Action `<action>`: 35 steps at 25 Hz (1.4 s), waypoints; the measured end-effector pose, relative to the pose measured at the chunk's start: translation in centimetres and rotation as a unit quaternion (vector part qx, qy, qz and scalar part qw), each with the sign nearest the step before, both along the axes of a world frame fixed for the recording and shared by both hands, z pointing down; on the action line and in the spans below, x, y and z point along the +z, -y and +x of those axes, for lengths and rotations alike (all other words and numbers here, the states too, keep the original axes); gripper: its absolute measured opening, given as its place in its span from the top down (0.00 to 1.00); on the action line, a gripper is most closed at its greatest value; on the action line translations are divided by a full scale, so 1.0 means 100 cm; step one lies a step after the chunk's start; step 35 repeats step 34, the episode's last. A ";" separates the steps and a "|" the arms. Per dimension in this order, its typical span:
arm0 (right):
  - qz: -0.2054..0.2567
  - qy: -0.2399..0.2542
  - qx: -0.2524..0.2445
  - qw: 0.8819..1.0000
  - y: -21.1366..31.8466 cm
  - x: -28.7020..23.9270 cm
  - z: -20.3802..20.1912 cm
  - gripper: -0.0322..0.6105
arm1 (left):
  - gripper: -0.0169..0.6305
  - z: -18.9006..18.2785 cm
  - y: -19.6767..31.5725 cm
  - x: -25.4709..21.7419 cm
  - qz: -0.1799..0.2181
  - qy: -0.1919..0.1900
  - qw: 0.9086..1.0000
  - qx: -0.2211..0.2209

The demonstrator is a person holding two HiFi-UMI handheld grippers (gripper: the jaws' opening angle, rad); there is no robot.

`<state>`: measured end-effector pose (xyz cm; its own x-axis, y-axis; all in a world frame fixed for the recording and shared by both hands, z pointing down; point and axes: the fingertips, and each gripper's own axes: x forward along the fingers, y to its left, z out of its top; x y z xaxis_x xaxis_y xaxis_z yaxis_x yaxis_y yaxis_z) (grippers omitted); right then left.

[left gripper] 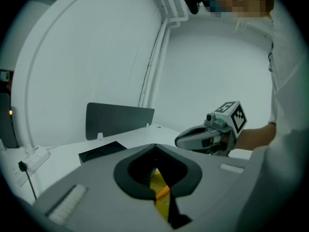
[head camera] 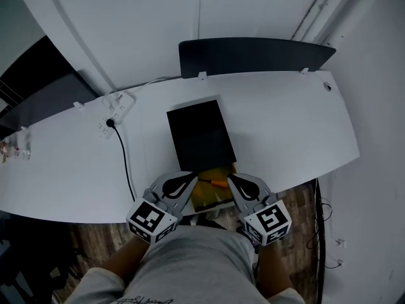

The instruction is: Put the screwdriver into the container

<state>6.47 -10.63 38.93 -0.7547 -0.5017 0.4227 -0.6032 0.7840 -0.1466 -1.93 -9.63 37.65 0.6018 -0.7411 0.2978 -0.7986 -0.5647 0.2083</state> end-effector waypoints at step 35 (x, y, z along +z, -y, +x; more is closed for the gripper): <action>-0.040 0.007 -0.048 0.998 -0.017 0.006 -0.024 0.93 | 0.97 -0.001 -0.002 -0.006 -0.003 0.000 1.000 -0.002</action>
